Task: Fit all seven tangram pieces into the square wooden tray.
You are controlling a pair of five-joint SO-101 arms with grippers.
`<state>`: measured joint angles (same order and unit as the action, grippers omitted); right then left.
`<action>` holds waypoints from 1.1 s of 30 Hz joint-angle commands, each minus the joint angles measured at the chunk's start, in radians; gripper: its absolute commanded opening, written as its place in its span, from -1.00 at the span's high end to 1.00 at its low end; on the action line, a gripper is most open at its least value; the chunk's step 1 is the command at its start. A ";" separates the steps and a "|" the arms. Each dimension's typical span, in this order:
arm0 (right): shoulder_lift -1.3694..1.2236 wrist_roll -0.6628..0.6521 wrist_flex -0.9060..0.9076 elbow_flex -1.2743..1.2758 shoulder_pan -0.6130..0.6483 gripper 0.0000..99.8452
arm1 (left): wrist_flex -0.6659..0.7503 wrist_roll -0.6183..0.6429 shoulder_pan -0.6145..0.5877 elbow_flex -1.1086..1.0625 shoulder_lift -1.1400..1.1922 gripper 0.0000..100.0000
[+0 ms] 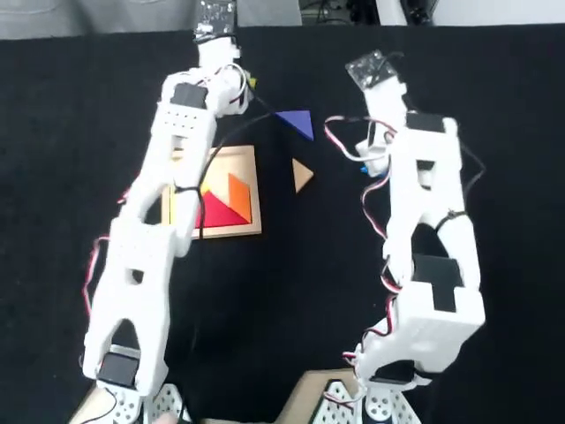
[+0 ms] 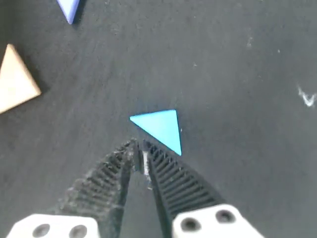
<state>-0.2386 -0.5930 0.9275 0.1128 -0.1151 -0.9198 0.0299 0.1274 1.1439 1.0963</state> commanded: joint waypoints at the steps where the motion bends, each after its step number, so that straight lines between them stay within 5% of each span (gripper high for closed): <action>1: 0.065 -0.002 -0.143 0.067 -0.014 0.98 | 0.006 0.005 0.012 0.493 0.258 0.65; 6: 0.058 -0.002 -0.190 0.097 -0.011 0.98 | 0.104 0.011 -0.025 0.506 0.374 0.95; 23: -0.196 -0.008 -0.611 -0.041 0.100 0.98 | -0.661 0.029 -0.024 0.522 -0.011 0.94; 33: -0.441 -0.014 -0.381 -0.469 0.155 0.98 | -0.836 0.104 -0.191 0.522 -0.061 0.94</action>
<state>-0.6697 -0.5930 0.4856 -0.2048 -0.0031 -1.7131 0.1250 -0.0015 1.6088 1.1101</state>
